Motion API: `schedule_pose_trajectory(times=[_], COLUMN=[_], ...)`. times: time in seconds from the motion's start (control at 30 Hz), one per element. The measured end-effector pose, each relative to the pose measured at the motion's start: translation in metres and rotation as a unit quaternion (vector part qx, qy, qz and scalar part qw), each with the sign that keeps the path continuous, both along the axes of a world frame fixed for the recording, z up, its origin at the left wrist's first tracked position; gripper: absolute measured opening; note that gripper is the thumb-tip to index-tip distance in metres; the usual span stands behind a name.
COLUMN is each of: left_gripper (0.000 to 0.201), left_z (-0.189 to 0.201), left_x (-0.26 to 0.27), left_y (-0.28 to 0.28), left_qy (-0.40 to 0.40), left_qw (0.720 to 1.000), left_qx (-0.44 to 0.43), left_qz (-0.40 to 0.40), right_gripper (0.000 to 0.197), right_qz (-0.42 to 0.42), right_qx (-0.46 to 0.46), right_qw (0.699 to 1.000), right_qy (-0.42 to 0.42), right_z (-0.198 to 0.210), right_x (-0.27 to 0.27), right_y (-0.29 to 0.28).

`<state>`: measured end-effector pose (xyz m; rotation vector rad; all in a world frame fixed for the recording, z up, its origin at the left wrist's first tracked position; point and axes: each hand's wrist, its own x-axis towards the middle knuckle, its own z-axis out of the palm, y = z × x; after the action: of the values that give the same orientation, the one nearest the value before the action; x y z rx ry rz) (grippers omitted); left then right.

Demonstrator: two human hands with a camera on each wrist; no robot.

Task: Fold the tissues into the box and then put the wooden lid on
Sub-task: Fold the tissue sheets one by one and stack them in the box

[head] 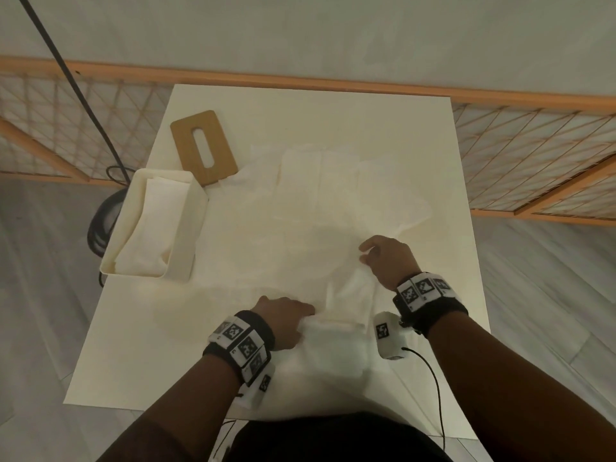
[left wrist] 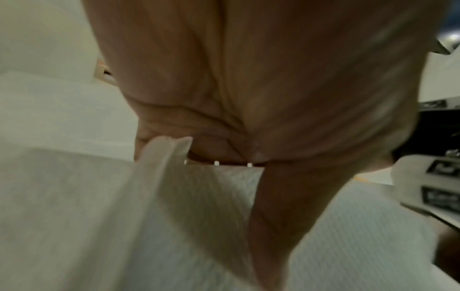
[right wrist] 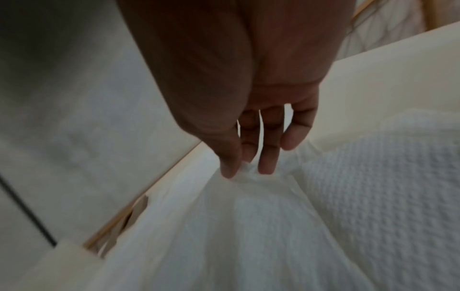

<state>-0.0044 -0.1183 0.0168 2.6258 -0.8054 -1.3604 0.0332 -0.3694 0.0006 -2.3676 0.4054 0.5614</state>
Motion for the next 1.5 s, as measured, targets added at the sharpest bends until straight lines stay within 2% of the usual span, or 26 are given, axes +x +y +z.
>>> schedule_pose_trajectory(times=[0.13, 0.23, 0.3, 0.37, 0.43, 0.5, 0.53, 0.57, 0.6, 0.63, 0.7, 0.77, 0.83, 0.93, 1.03, 1.17, 1.3, 1.37, 1.43, 1.47, 1.5], left_gripper=[0.051, 0.059, 0.053, 0.046, 0.052, 0.063, 0.068, 0.073, 0.077, 0.08, 0.084, 0.086, 0.09, 0.089, 0.069, 0.044, 0.028, 0.037, 0.041, 0.037, 0.033], left_z=[-0.004, -0.007, -0.008, -0.004, 0.003, 0.009, 0.009, 0.008, 0.007, 0.005, 0.006, 0.013, 0.026, 0.046, 0.053, 0.047, 0.038, 0.041, 0.05, 0.057, 0.063], left_x=[0.007, 0.014, 0.022, 0.031, 0.044, 0.057, 0.062, 0.065, 0.067, 0.069, 0.073, 0.077, 0.082, 0.089, 0.099, 0.104, 0.107, 0.11, 0.114, 0.115, 0.116], left_y=[0.003, -0.002, -0.005, -0.016, -0.034, -0.056, -0.066, -0.074, -0.081, -0.087, -0.094, -0.096, -0.095, -0.09, -0.085, -0.081, -0.072, -0.066, -0.06, -0.057, -0.054], left_qy=[-0.036, -0.088, -0.113, -0.151, -0.186, -0.182, -0.174, -0.173, -0.172, -0.162, -0.126, -0.095, -0.072, -0.037, -0.041, -0.061, -0.062, -0.036, 0.0, 0.024, 0.049], left_qw=[0.999, 0.989, 0.957, 0.916, 0.91, 0.931, 0.949, 0.966, 0.976, 0.983, 0.99, 0.992, 0.99, 0.987, 0.979, 0.968, 0.956, 0.943, 0.919, 0.896, 0.863], left_qx=[0.027, -0.037, -0.135, -0.24, -0.281, -0.257, -0.217, -0.166, -0.12, -0.088, -0.058, -0.076, -0.112, -0.147, -0.191, -0.208, -0.225, -0.248, -0.287, -0.318, -0.351], left_qz=[-0.007, 0.117, 0.231, 0.283, 0.243, 0.184, 0.147, 0.1, 0.054, 0.02, 0.003, 0.022, 0.041, 0.048, 0.06, 0.123, 0.177, 0.219, 0.27, 0.308, 0.359], right_gripper=[0.014, 0.019, 0.028, 0.039, 0.031, 0.016, 0.027, 0.045, 0.061, 0.068, 0.06, 0.036, 0.022, 0.021, 0.016, 0.012, 0.008, 0.013, 0.01, 0.004, 0.018], right_qz=[-0.013, -0.003, -0.006, -0.007, 0.008, 0.014, 0.018, 0.026, 0.037, 0.049, 0.078, 0.089, 0.048, 0.005, 0.024, 0.012, -0.031, -0.061, -0.082, -0.084, -0.084], right_qx=[0.074, 0.107, 0.141, 0.172, 0.175, 0.108, 0.048, -0.011, -0.057, -0.09, -0.126, -0.119, -0.043, 0.038, 0.011, -0.016, 0.006, 0.055, 0.118, 0.158, 0.19], right_qw=[0.997, 0.994, 0.99, 0.985, 0.984, 0.994, 0.999, 0.999, 0.993, 0.986, 0.979, 0.985, 0.997, 0.998, 0.995, 0.995, 0.988, 0.976, 0.969, 0.969, 0.97], right_qy=[-0.002, -0.004, -0.005, -0.016, -0.032, -0.027, -0.004, 0.04, 0.093, 0.13, 0.139, 0.087, 0.033, -0.045, -0.1, -0.095, -0.154, -0.2, -0.203, -0.173, -0.128], right_z=[0.012, 0.02, 0.029, 0.038, 0.046, 0.052, 0.05, 0.046, 0.039, 0.031, 0.018, 0.022, 0.031, 0.052, 0.063, 0.057, 0.056, 0.063, 0.069, 0.072, 0.071], right_x=[-0.005, -0.007, -0.008, -0.008, -0.007, -0.004, -0.004, -0.005, -0.007, -0.01, -0.014, -0.013, -0.014, -0.016, -0.011, -0.007, -0.008, -0.008, -0.007, -0.007, -0.008], right_y=[-0.014, -0.025, -0.028, -0.03, -0.03, -0.025, -0.021, -0.016, -0.01, -0.006, 0.0, 0.001, -0.002, -0.009, -0.015, -0.021, -0.022, -0.023, -0.022, -0.021, -0.02])
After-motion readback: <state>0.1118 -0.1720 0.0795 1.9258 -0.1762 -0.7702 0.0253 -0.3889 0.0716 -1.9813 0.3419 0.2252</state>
